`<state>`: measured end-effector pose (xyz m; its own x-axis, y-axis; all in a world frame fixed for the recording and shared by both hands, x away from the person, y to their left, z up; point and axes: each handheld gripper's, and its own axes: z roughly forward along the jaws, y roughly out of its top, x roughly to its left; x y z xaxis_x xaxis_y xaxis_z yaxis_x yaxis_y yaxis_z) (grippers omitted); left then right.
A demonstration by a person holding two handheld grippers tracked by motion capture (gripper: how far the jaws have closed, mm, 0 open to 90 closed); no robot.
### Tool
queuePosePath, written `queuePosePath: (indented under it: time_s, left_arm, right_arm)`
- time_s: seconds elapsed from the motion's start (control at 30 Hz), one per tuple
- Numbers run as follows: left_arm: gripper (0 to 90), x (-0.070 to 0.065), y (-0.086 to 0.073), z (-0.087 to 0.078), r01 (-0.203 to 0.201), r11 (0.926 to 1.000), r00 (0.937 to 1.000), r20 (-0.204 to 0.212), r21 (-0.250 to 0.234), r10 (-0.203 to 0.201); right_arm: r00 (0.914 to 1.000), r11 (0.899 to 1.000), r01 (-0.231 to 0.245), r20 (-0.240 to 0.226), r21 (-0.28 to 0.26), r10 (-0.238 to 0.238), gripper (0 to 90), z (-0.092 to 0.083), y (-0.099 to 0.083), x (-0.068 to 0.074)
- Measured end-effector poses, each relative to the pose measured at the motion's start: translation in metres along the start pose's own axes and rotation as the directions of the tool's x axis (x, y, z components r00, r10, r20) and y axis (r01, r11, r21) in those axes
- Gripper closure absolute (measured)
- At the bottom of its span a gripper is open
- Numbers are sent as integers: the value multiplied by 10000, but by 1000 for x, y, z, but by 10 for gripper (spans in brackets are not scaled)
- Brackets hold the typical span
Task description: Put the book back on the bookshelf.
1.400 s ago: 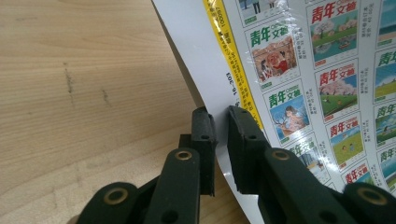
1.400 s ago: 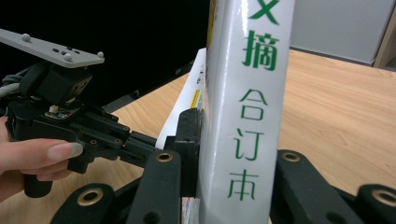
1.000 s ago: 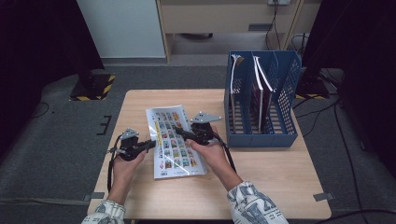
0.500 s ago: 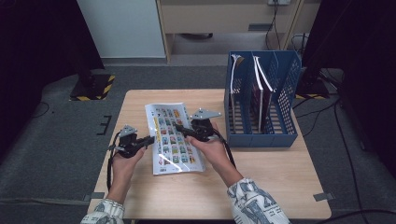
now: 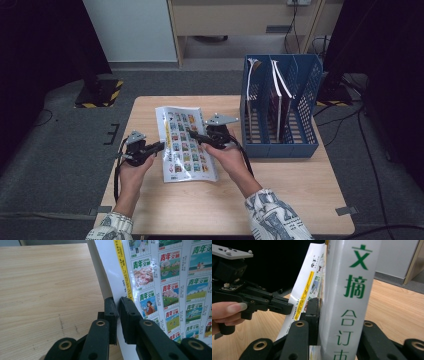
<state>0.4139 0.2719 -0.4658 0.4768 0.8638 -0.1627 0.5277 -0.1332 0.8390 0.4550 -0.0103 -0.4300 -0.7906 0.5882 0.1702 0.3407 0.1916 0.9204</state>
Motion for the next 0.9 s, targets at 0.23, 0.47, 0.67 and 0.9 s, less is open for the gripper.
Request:
queuePosePath:
  time_s: [0.23,0.47,0.67,0.9]
  left_arm:
    - [835,0,4,-1,73,9999,10000,-17,-133,-74]
    - [837,-1,4,-2,-25,9999,10000,-93,-112,24]
    - [838,-2,5,-4,-190,9998,9997,-154,-100,188]
    - [839,-5,6,-4,-285,9995,9995,-171,-113,283]
  right_arm:
    - [10000,10000,-10,-41,-51,9,724,0,2,-3]
    - [10000,10000,-24,-80,17,24,719,0,3,-4]
    - [9997,9998,124,-210,130,-122,708,0,5,-3]
    - [9992,9995,141,-369,292,-130,689,-3,7,-3]
